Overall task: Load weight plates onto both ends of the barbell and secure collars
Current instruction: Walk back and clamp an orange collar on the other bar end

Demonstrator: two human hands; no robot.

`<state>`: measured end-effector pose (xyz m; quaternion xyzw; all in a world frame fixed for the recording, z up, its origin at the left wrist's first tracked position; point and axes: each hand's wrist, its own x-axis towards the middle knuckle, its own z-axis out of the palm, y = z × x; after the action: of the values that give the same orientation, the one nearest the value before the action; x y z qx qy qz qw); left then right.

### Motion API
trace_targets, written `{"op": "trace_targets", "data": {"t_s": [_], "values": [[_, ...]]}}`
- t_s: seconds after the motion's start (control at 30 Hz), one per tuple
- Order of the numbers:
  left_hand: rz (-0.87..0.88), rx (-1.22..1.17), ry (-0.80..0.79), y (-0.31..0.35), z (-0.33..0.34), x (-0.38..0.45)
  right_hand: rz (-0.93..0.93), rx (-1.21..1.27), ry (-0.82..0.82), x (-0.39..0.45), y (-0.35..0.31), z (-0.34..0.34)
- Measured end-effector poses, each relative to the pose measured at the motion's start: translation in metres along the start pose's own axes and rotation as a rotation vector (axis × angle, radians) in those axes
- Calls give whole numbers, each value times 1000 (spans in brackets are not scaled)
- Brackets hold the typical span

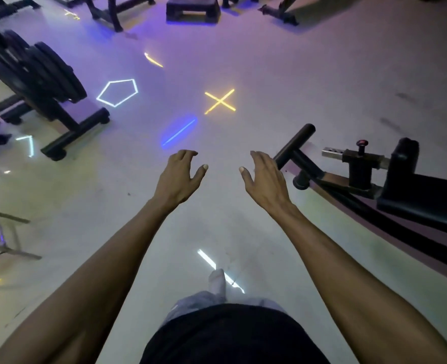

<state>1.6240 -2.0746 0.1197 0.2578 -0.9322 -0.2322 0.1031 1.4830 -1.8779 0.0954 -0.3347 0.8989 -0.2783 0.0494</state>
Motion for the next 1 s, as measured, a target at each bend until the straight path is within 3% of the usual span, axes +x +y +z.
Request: {"op": "trace_targets", "data": {"t_s": [0.23,0.47,0.77,1.0], "values": [[-40,-2,-29,-28,3,183,95,-1,14,170,10,19],[30,13,-80,-34,34,396,159,-36,83,367,56,43],[137,10,-137,3,64,664,267,-58,162,599,125,26],[276,-4,-217,52,123,860,401,-107,243,754,205,3]]}}
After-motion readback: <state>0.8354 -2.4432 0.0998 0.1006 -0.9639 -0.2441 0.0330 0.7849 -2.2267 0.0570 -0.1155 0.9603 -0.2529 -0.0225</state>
